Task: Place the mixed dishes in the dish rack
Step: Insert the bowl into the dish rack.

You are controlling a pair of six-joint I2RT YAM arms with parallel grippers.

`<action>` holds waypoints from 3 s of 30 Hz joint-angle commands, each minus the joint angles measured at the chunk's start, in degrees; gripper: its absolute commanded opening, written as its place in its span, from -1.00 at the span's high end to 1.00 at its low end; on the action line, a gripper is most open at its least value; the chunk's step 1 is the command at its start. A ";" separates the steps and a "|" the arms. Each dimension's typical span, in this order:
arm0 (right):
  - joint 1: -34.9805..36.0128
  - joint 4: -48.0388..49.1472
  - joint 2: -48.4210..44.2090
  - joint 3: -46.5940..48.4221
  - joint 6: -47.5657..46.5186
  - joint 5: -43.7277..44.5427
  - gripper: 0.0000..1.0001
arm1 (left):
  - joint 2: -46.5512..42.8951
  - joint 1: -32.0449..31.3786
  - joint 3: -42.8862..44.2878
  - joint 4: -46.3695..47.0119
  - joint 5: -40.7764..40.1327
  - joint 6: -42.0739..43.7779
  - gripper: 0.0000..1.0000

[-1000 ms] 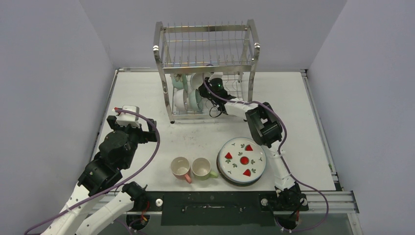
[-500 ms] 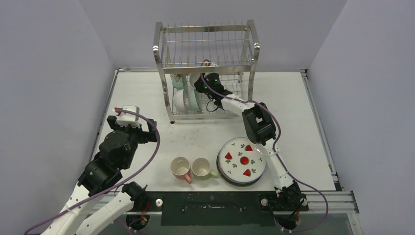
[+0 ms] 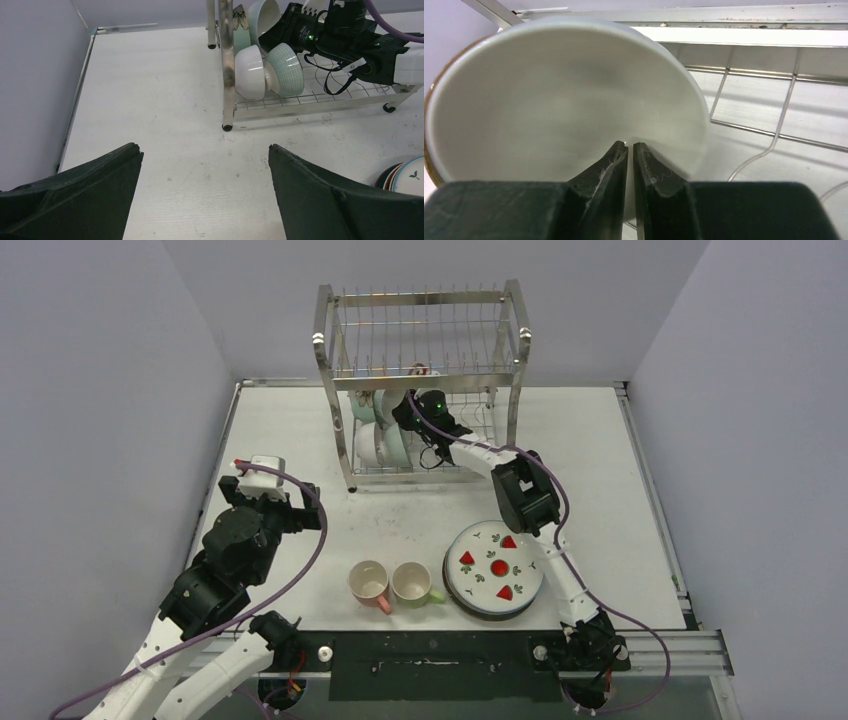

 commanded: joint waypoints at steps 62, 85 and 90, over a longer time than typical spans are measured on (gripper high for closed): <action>-0.61 22.59 -18.89 -21.04 2.77 -7.70 0.09 | 0.17 -0.02 0.34 2.44 0.74 0.70 -0.94; -1.12 27.33 -18.16 -20.82 3.57 -17.31 0.05 | 0.16 0.00 0.37 2.40 0.68 0.68 -0.94; -1.16 26.03 -17.35 -19.93 2.89 -18.32 0.07 | 0.19 0.00 0.38 2.44 0.74 0.68 -0.94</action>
